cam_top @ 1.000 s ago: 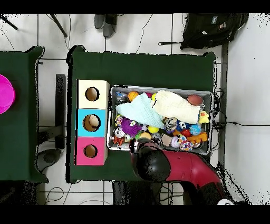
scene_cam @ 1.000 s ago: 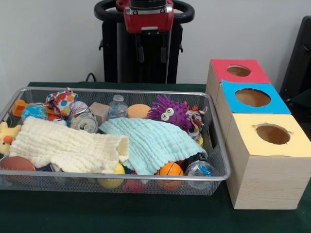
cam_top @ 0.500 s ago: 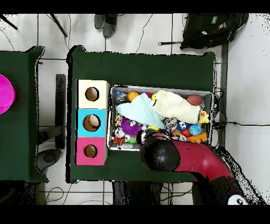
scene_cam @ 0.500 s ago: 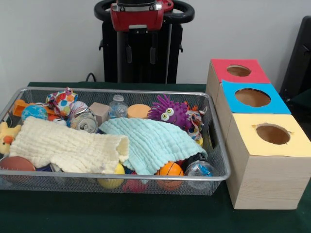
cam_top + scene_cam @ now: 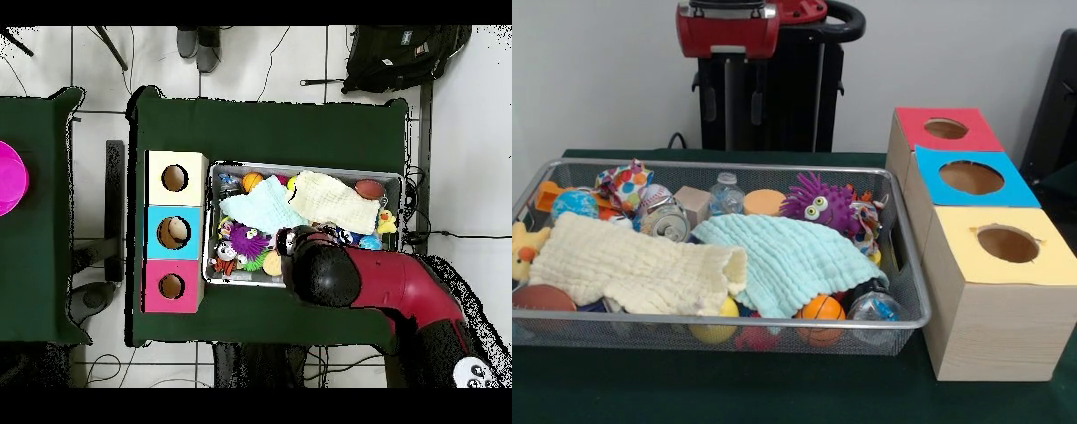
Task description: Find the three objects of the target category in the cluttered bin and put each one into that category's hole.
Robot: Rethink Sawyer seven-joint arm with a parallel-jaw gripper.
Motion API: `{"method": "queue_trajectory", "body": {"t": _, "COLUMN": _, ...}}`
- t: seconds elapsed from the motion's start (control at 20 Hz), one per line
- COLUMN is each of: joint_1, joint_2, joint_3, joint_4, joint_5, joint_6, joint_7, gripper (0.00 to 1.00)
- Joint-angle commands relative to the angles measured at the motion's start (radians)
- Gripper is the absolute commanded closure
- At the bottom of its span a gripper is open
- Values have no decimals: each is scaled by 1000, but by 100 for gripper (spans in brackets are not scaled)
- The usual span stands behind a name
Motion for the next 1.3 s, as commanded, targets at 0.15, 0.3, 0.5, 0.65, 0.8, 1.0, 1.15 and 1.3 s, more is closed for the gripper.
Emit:
{"method": "queue_trajectory", "body": {"t": 0.15, "joint_1": -26, "joint_2": 90, "joint_3": 98, "joint_4": -176, "joint_5": -96, "joint_6": 161, "joint_7": -205, "gripper": 0}}
{"method": "queue_trajectory", "body": {"t": 0.3, "joint_1": -35, "joint_2": 119, "joint_3": 119, "joint_4": -225, "joint_5": -108, "joint_6": 193, "joint_7": -232, "gripper": 0}}
{"method": "queue_trajectory", "body": {"t": 0.5, "joint_1": -48, "joint_2": 143, "joint_3": 137, "joint_4": -268, "joint_5": -129, "joint_6": 211, "joint_7": -238, "gripper": 0}}
{"method": "queue_trajectory", "body": {"t": 0.65, "joint_1": -54, "joint_2": 165, "joint_3": 150, "joint_4": -305, "joint_5": -141, "joint_6": 231, "joint_7": -253, "gripper": 0}}
{"method": "queue_trajectory", "body": {"t": 0.8, "joint_1": -63, "joint_2": 197, "joint_3": 168, "joint_4": -342, "joint_5": -157, "joint_6": 239, "joint_7": -273, "gripper": 0}}
{"method": "queue_trajectory", "body": {"t": 1.0, "joint_1": -64, "joint_2": 239, "joint_3": 194, "joint_4": -396, "joint_5": -174, "joint_6": 272, "joint_7": -302, "gripper": 0}}
{"method": "queue_trajectory", "body": {"t": 1.15, "joint_1": -74, "joint_2": 267, "joint_3": 218, "joint_4": -430, "joint_5": -187, "joint_6": 300, "joint_7": -331, "gripper": 0}}
{"method": "queue_trajectory", "body": {"t": 1.3, "joint_1": -85, "joint_2": 299, "joint_3": 242, "joint_4": -462, "joint_5": -201, "joint_6": 320, "joint_7": -366, "gripper": 0}}
